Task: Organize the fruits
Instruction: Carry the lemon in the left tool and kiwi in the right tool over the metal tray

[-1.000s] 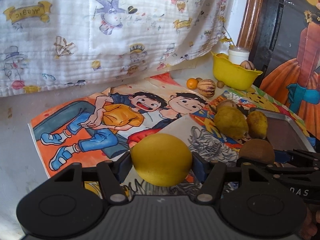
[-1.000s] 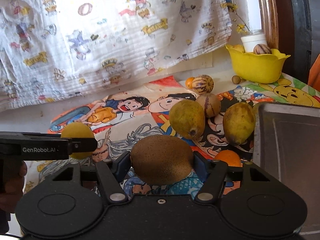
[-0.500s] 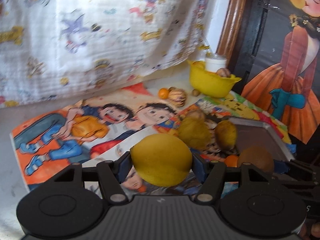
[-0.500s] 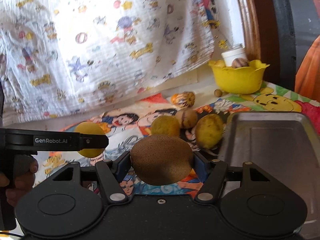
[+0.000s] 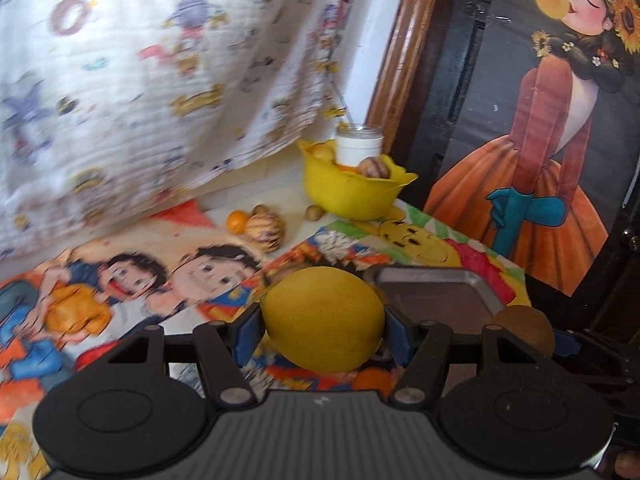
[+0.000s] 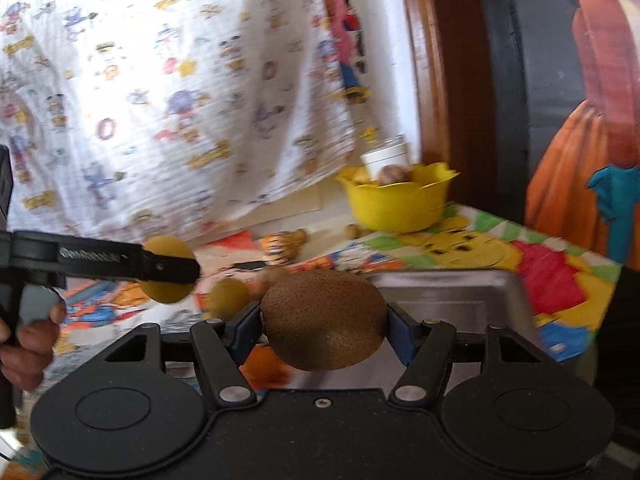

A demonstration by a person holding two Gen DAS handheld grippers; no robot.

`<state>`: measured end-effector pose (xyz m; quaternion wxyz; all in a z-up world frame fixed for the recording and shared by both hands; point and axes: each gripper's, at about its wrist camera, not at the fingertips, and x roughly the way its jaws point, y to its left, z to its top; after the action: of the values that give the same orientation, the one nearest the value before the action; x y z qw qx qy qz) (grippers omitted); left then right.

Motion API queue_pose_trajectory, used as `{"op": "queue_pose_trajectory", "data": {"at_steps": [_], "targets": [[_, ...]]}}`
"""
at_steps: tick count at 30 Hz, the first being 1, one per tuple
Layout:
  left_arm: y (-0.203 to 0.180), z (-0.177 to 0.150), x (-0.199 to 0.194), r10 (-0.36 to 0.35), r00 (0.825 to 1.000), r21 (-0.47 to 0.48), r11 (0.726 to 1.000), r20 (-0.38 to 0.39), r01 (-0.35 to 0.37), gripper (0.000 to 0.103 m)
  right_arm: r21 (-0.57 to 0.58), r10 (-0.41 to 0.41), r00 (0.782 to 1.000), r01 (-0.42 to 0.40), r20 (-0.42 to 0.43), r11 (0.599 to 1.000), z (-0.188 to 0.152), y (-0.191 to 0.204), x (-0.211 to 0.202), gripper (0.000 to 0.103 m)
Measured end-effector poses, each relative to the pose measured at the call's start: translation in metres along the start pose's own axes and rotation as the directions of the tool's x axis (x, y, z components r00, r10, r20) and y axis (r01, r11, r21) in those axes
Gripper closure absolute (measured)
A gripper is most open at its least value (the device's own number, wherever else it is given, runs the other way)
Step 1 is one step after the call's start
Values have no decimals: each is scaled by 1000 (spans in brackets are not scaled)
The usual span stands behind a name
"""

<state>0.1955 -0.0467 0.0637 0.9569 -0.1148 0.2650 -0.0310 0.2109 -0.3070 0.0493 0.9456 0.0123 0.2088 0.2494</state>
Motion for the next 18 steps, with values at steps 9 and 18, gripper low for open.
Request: {"op": "queue_pose_trajectory", "data": {"at_steps": [9, 18], "targets": [[-36, 28, 51, -37, 999, 119, 992, 26, 34, 36, -124, -96, 995, 94, -8, 988, 14, -61, 32, 36], [-59, 38, 111, -59, 998, 153, 987, 4, 57, 36, -181, -100, 994, 90, -43, 979, 17, -105, 78, 36]]}}
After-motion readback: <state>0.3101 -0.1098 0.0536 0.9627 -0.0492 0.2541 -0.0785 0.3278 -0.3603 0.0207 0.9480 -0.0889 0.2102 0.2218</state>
